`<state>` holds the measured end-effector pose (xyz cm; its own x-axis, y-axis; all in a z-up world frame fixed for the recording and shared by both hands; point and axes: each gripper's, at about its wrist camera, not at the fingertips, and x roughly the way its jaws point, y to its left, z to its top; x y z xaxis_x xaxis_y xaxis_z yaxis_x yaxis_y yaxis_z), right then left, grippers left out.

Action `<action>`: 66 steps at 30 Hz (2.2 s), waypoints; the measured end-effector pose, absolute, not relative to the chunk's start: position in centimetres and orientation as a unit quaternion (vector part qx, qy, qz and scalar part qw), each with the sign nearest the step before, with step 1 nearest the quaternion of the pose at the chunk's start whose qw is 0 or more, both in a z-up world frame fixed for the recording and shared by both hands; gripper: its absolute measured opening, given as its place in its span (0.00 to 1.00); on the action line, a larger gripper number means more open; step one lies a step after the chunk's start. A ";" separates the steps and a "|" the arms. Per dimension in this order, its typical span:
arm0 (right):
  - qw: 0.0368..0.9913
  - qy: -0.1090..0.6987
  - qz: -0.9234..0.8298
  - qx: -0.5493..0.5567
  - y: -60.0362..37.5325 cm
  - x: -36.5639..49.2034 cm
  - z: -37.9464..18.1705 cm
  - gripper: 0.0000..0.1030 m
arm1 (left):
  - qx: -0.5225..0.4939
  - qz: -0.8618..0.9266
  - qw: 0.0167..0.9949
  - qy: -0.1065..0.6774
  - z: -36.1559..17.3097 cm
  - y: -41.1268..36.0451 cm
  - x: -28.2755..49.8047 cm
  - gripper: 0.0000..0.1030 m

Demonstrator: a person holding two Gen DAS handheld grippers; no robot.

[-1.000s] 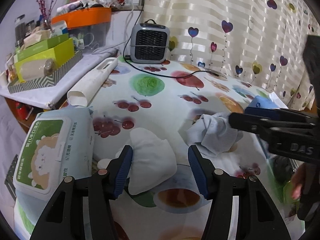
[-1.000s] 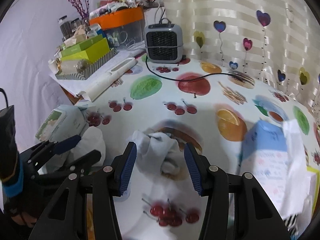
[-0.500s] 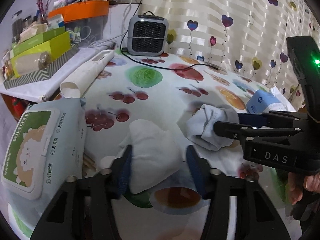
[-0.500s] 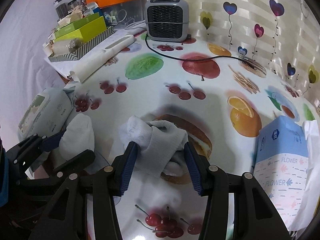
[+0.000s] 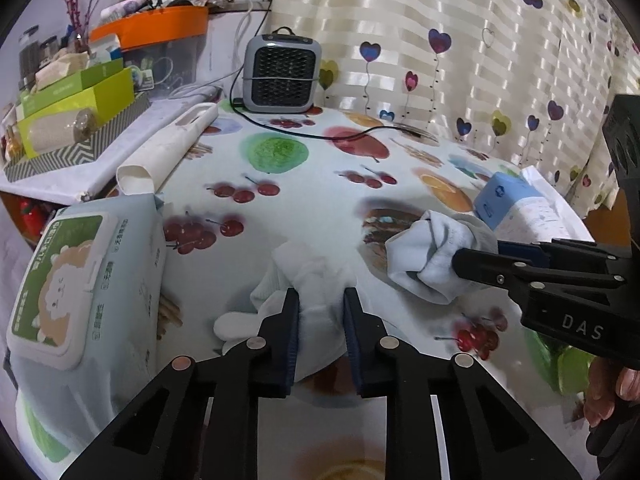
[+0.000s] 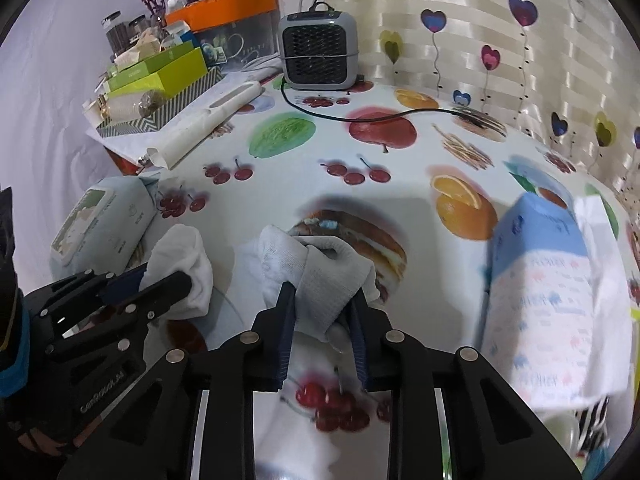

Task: Organize soft objects
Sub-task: 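Carry the white cloth in the left gripper and white sock in the right toward the tray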

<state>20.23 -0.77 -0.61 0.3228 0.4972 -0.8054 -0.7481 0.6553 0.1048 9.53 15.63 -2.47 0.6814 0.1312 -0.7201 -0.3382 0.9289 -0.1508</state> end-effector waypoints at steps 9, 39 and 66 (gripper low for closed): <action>0.812 0.412 0.400 -0.105 -4.0 17.7 2.0 0.26 | -0.136 0.111 0.917 0.357 -0.2 13.8 7.3 0.17; 0.863 0.346 0.364 -0.046 -13.7 12.1 8.1 0.26 | -0.114 0.043 0.945 0.302 5.8 6.1 3.6 0.17; 0.878 0.334 0.343 0.009 -19.1 14.1 8.9 0.26 | -0.079 0.005 0.949 0.306 6.9 0.9 7.2 0.17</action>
